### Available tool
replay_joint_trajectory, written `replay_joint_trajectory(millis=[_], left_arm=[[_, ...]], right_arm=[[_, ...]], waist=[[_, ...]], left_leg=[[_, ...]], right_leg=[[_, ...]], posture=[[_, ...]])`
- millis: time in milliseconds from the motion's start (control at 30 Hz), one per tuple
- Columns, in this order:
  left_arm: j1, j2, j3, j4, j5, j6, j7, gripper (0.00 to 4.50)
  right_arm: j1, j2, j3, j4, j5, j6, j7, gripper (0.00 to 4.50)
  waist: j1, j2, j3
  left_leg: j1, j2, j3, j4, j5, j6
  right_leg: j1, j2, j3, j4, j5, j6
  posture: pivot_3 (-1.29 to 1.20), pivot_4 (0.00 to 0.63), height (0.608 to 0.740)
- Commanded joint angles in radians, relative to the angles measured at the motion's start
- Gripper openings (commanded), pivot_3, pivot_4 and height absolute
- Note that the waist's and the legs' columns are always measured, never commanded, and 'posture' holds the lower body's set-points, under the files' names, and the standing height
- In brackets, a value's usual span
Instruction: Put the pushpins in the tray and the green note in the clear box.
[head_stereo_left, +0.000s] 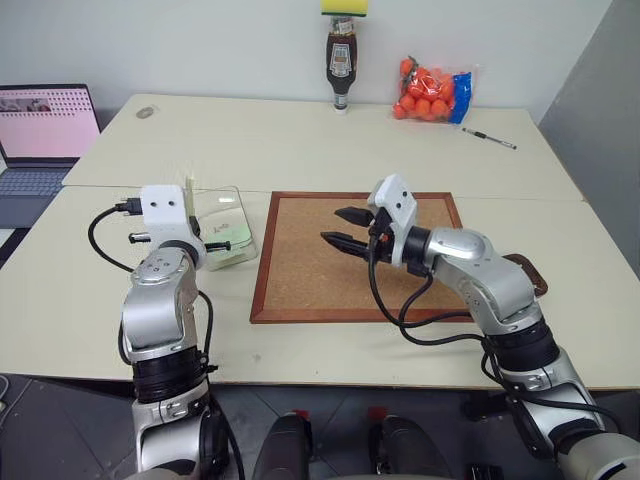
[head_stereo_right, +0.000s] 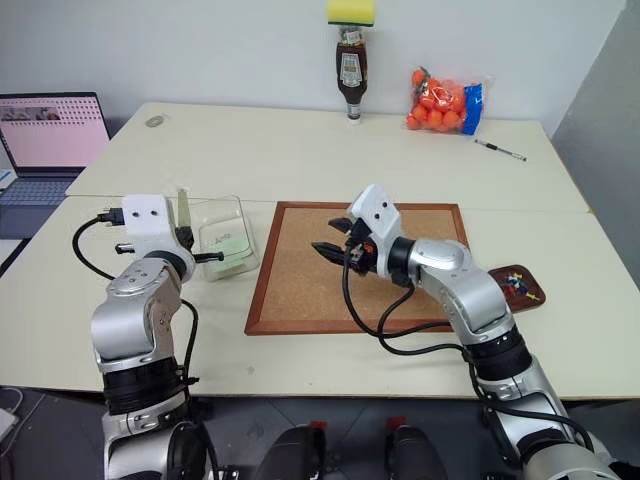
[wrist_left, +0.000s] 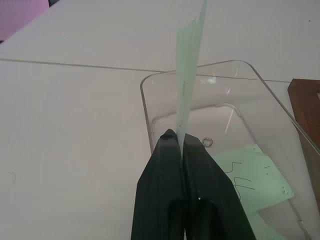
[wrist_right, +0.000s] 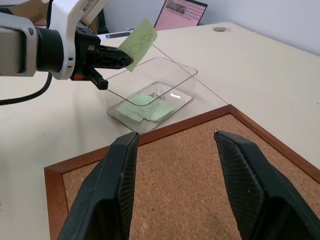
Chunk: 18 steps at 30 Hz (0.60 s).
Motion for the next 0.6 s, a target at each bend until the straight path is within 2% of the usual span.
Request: replay_joint_trajectory(millis=[33, 300, 467, 600], left_arm=[[-0.05, -0.013, 0.042, -0.016, -0.039, 0.037, 0.037, 1.0], [-0.068, -0.018, 0.037, -0.034, -0.065, 0.077, 0.08, 2.57], [-0.042, 0.045, -0.078, -0.052, -0.061, 0.083, 0.015, 3.42], [-0.028, 0.089, -0.145, -0.068, -0.062, 0.067, -0.024, 3.42]], right_arm=[[-0.026, -0.017, -0.003, -0.034, -0.007, -0.017, 0.039, 2.62], [-0.024, -0.022, -0.014, -0.041, -0.012, -0.013, 0.053, 2.62], [-0.024, -0.016, -0.031, -0.04, -0.011, -0.013, 0.043, 2.62], [-0.017, -0.014, -0.037, -0.053, -0.005, -0.007, 0.038, 2.62]], waist=[[0.0, 0.0, 0.0], [0.0, 0.0, 0.0], [0.0, 0.0, 0.0], [-0.001, 0.0, 0.0]], left_leg=[[0.0, 0.0, 0.0, 0.0, 0.0, 0.0], [0.0, 0.0, 0.0, 0.0, 0.0, 0.0], [0.0, 0.0, 0.0, 0.0, 0.0, -0.001], [0.0, 0.0, 0.0, 0.0, 0.0, -0.001]], right_leg=[[0.0, 0.0, 0.0, 0.0, 0.0, 0.0], [0.0, 0.0, 0.0, 0.0, 0.0, 0.0], [0.0, 0.0, 0.0, 0.0, 0.0, 0.0], [0.0, 0.0, 0.0, 0.0, 0.0, 0.0]], posture=[[0.0, 0.15, 0.74], [0.0, 0.15, 0.74], [0.0, 0.15, 0.74], [0.0, 0.15, 0.74]])
